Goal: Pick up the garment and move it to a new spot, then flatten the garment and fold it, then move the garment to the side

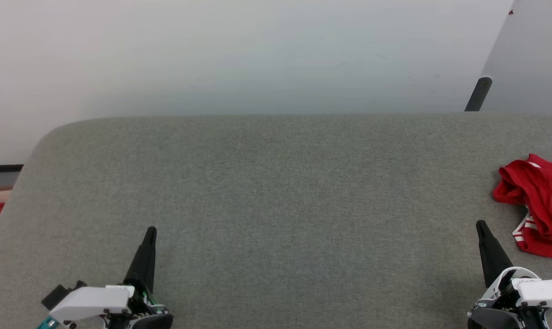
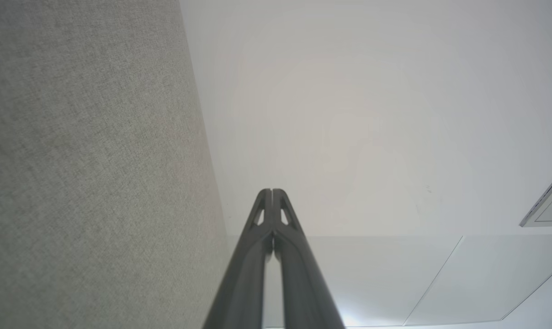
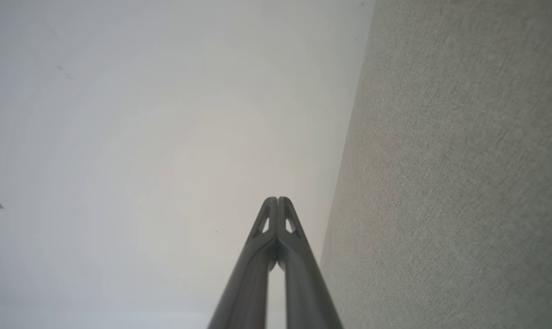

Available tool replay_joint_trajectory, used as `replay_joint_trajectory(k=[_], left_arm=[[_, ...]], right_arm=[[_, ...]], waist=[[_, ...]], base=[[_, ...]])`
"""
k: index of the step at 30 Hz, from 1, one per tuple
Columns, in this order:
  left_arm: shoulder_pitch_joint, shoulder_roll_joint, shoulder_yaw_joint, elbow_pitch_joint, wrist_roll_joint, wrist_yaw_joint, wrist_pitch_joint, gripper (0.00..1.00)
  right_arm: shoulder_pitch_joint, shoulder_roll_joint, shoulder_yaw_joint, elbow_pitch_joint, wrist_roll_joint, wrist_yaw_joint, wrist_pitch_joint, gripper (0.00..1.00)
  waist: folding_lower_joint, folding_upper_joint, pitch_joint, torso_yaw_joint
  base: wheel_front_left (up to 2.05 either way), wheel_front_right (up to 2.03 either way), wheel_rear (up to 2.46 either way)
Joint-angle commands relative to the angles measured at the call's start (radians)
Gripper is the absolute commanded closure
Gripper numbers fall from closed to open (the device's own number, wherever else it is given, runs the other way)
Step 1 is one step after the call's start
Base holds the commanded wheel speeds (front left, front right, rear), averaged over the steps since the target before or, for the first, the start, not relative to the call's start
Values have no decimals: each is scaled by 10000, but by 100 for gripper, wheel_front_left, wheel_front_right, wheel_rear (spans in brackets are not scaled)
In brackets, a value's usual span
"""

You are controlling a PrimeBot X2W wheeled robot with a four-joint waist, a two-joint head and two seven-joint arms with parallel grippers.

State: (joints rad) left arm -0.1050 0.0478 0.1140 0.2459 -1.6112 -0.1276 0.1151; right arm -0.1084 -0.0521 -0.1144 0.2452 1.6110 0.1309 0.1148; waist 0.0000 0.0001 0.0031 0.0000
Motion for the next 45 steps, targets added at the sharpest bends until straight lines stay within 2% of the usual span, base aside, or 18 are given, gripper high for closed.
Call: replay_joint_trajectory(k=[1,45], left_arm=[[-90,9,17,-16,-32,-58,16,100],[-89,9,16,-17,-33,-58,14,100]], right_arm=[[-29,35,-1,1,36,-3,20,100],[-28,36,2,2,37,-2,18,100]], waist=[[0,-1,0,0],[0,-1,0,0]], base=[[0,0,0],[0,0,0]])
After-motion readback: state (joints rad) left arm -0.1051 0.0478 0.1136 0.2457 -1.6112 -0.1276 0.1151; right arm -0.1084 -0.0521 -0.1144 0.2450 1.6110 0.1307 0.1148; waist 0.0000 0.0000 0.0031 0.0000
